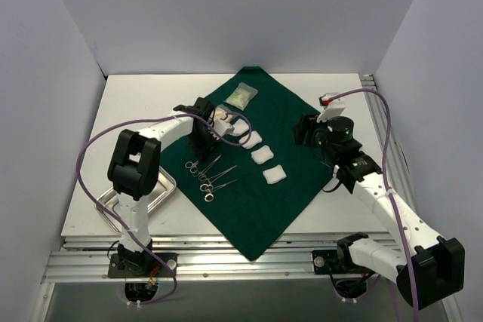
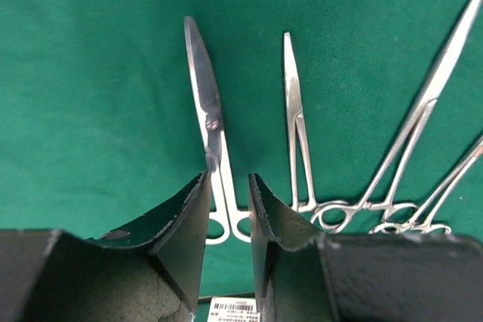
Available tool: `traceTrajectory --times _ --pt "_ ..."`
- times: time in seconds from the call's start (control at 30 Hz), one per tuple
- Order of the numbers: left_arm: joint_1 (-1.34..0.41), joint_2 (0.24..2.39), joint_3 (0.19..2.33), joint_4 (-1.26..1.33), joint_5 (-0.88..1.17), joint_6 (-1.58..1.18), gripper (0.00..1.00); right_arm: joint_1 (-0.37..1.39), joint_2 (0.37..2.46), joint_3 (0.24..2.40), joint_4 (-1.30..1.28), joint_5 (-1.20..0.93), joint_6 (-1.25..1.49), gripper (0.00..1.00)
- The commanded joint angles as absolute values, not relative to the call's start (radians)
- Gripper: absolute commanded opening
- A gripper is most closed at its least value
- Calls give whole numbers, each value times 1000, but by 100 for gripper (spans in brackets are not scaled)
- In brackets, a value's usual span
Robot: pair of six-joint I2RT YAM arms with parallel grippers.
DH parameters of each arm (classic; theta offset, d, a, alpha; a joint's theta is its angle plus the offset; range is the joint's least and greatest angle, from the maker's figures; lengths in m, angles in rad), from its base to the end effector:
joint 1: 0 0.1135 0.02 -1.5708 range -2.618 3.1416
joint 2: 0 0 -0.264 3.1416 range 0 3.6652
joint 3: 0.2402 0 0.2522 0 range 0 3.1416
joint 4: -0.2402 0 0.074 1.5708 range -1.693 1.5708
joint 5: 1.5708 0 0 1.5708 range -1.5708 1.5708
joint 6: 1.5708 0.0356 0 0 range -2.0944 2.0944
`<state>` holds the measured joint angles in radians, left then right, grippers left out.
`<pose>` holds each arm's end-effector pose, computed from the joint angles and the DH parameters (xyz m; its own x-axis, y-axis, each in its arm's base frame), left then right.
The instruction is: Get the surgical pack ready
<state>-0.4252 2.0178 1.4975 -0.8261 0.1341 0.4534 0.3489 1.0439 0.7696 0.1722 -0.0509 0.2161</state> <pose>0.3632 -0.1697 0.1753 -0.6074 0.7516 -0.2571 0.7809 0.6244 -0.0197 0.2327 0.0866 0.3219 -0.1770 0.1635 -0.9705 -0.3594 0.9073 0.2184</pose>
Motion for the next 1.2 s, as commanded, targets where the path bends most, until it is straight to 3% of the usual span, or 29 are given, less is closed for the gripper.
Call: traceTrajectory --times 0.0,0.47,0.63,0.7,0.8,1.17 --pt "-431 2052 1562 -876 120 460 36 360 1057 767 201 -64 218 57" --pt "-439 2111 1575 -876 45 446 33 365 1060 758 206 -49 213 58" --pt "-454 2135 1565 -876 -35 439 23 365 1062 765 201 -40 212 59" --pt "-457 2144 1562 -871 -46 436 12 365 1060 772 199 -40 210 59" --pt "-456 2146 1560 -864 -38 430 3 367 1060 778 196 -40 210 59" --pt "-440 2007 1555 -785 -8 373 2 367 1060 798 183 -46 210 59"
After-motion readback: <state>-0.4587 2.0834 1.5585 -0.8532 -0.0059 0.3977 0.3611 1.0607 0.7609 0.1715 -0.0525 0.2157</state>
